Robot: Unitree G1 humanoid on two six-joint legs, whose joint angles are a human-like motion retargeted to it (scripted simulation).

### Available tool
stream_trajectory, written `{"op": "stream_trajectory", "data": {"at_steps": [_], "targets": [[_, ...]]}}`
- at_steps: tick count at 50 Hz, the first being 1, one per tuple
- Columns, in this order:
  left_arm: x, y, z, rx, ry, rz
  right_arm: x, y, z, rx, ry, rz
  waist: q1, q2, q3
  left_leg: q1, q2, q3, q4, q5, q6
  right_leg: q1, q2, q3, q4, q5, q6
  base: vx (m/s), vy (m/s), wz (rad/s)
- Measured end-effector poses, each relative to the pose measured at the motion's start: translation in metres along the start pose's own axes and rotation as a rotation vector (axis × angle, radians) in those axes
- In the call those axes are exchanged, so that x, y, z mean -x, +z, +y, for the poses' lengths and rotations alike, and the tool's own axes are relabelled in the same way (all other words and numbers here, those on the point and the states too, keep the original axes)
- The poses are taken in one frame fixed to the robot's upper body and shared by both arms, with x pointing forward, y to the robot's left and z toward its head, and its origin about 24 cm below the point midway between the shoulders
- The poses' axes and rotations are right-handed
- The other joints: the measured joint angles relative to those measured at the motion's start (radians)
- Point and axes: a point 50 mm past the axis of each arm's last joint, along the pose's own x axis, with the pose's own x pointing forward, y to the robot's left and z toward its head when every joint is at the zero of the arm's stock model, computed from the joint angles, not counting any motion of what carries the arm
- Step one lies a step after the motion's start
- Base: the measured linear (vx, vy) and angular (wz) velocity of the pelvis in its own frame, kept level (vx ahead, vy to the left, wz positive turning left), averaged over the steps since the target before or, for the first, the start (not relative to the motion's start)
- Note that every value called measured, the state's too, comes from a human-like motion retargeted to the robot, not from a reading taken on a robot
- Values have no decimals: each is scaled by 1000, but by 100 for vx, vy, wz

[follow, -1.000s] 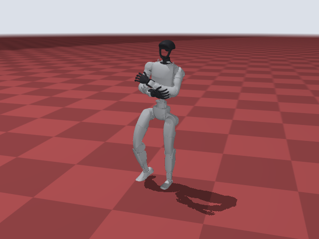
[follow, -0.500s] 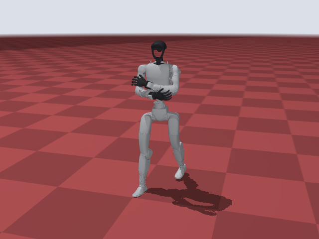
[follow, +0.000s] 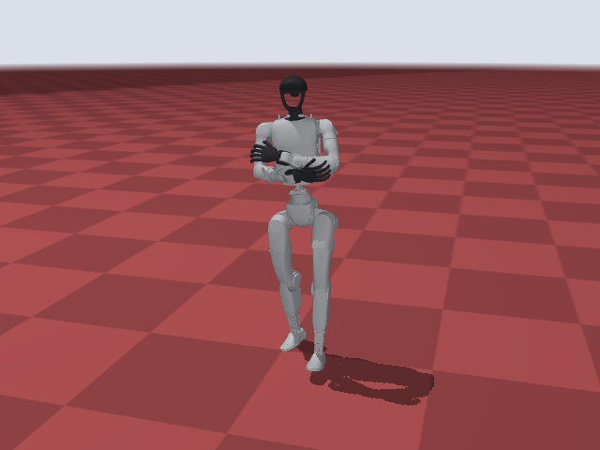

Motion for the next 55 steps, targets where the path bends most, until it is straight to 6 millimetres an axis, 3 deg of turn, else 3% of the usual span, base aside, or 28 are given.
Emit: {"op": "stream_trajectory", "data": {"at_steps": [5,8,11,15,21,23,26,32,36,40,45,47,50,55], "targets": [[1,3,3,-65,18,-12,-2,7,1,33,19,-14,27,10,33,-50,17,101,-69,-64,-84,109,17,27,-9,-41,-14,57,3,-49],[3,4,6,-88,35,-11,-5,9,1,51,25,-15,40,-5,31,-49,21,118,-69,-103,-76,152,18,51,1,-53,-15,63,6,-51],[5,4,7,-86,45,-6,-6,9,2,52,26,-15,48,-20,15,-9,33,111,-69,-72,-55,186,27,84,37,-38,-25,68,9,-50],[7,3,5,-62,37,-11,-6,7,3,33,30,-26,44,-25,-16,81,67,95,-69,-16,-49,196,54,123,173,79,-41,72,14,-30],[2,3,0,-49,33,-28,1,8,1,59,15,-41,7,-12,-94,145,125,41,-42,-86,-52,-109,87,73,742,355,-13,62,18,5],[-1,3,1,-57,46,-25,3,12,-2,61,-10,-46,-16,-9,-101,158,128,17,-21,-124,-54,-213,67,31,878,365,-32,53,16,45],[-4,4,2,-83,59,-23,7,16,-5,61,-38,-58,-53,5,-92,187,125,-19,6,-172,-56,-319,27,-41,947,287,-89,50,14,63],[-7,6,2,-95,63,-31,11,18,-6,50,-57,-80,-140,30,-56,256,95,-109,37,-241,-52,-389,-12,-151,657,159,-142,47,8,88],[-8,6,2,-59,74,-36,11,15,-8,26,-80,-75,-200,6,-20,322,33,-179,48,-283,-55,-349,-28,-144,256,252,-108,49,-1,108],[-8,5,4,-45,95,-25,8,16,-9,39,-102,-53,-251,-32,47,431,-17,-250,52,-335,-51,-290,-56,-104,-81,388,-23,55,-9,94],[-8,3,-2,-75,77,-30,5,17,-3,93,-66,-55,-268,-16,75,535,12,-285,43,-382,-51,-352,-68,-168,-97,254,72,56,-14,43],[-8,4,-3,-89,74,-35,5,18,-3,110,-63,-58,-273,-5,71,560,20,-296,43,-392,-50,-348,-78,-229,-97,237,75,59,-17,42],[-10,5,-2,-102,76,-41,7,19,-5,122,-71,-60,-284,3,58,593,22,-326,54,-391,-43,-314,-98,-292,-97,290,67,62,-21,48],[-12,8,2,-118,75,-42,10,23,-8,113,-84,-66,-268,10,27,597,16,-357,144,-293,-26,-254,-104,-267,-97,344,35,64,-28,18]]}}
